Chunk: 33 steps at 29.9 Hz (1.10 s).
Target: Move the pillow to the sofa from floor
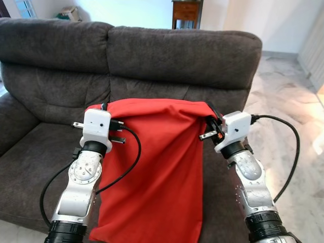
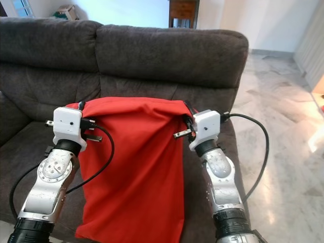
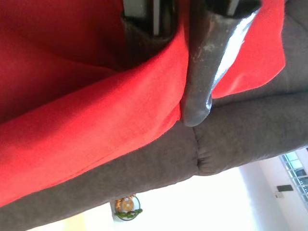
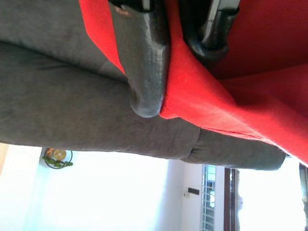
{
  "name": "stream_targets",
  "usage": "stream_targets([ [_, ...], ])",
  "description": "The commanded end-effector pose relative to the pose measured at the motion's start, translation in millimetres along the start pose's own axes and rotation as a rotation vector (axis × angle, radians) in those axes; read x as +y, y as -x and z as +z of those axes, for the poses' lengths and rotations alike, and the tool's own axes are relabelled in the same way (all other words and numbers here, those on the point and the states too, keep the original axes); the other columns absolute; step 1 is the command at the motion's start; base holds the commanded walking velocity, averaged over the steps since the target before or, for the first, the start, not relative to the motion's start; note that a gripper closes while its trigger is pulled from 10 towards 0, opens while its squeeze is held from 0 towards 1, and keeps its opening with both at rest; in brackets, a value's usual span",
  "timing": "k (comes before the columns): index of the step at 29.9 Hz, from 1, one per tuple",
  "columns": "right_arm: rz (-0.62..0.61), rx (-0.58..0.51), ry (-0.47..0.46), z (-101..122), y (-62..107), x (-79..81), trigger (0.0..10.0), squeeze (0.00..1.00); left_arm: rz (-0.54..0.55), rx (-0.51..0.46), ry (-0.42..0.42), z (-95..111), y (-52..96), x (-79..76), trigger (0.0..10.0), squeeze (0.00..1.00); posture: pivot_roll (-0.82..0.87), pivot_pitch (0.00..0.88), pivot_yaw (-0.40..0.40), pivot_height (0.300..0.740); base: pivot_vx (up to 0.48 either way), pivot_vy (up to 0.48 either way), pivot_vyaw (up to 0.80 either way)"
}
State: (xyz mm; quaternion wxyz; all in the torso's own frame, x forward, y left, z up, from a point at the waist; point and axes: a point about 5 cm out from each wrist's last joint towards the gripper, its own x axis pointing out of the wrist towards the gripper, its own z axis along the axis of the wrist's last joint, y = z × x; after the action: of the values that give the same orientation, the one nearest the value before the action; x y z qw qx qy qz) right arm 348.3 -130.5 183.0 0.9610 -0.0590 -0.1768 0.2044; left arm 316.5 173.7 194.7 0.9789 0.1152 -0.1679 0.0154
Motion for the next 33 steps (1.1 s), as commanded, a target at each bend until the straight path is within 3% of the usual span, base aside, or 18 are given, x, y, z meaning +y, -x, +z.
stream_targets([
  [1,0.006,-0.027,0.025,7,-6.8,-0.8,10.0,0.00,0.030,-0.072,-0.001,14,-8.6,6.3,10.0,0.00,0.05,0.089,0.046,0.740,0.000,0.000,0.00],
  [5,-0.040,-0.058,0.043,18,-23.1,-10.3,10.0,0.00,0.022,-0.085,-0.022,17,-22.1,12.9,10.0,0.00,0.05,0.089,0.047,0.740,0.000,0.000,0.00],
  [16,-0.112,-0.082,0.053,26,-36.0,-24.8,10.0,0.00,-0.003,-0.117,-0.059,23,-37.5,11.9,10.0,0.00,0.06,0.090,0.045,0.740,0.000,0.000,0.00],
  [26,-0.140,-0.186,0.080,56,-57.9,-34.0,10.0,0.00,0.056,-0.210,-0.085,45,-60.8,22.9,10.0,0.00,0.06,0.092,0.046,0.740,0.000,0.000,0.00],
  [30,-0.128,-0.199,0.077,62,-63.7,-32.7,10.0,0.00,0.057,-0.208,-0.085,45,-62.5,24.4,10.0,0.00,0.06,0.091,0.046,0.740,0.000,0.000,0.00],
  [33,-0.110,-0.179,0.069,54,-63.4,-27.8,10.0,0.00,0.051,-0.190,-0.087,38,-58.8,22.6,10.0,0.00,0.06,0.092,0.045,0.740,0.000,0.000,0.00],
])
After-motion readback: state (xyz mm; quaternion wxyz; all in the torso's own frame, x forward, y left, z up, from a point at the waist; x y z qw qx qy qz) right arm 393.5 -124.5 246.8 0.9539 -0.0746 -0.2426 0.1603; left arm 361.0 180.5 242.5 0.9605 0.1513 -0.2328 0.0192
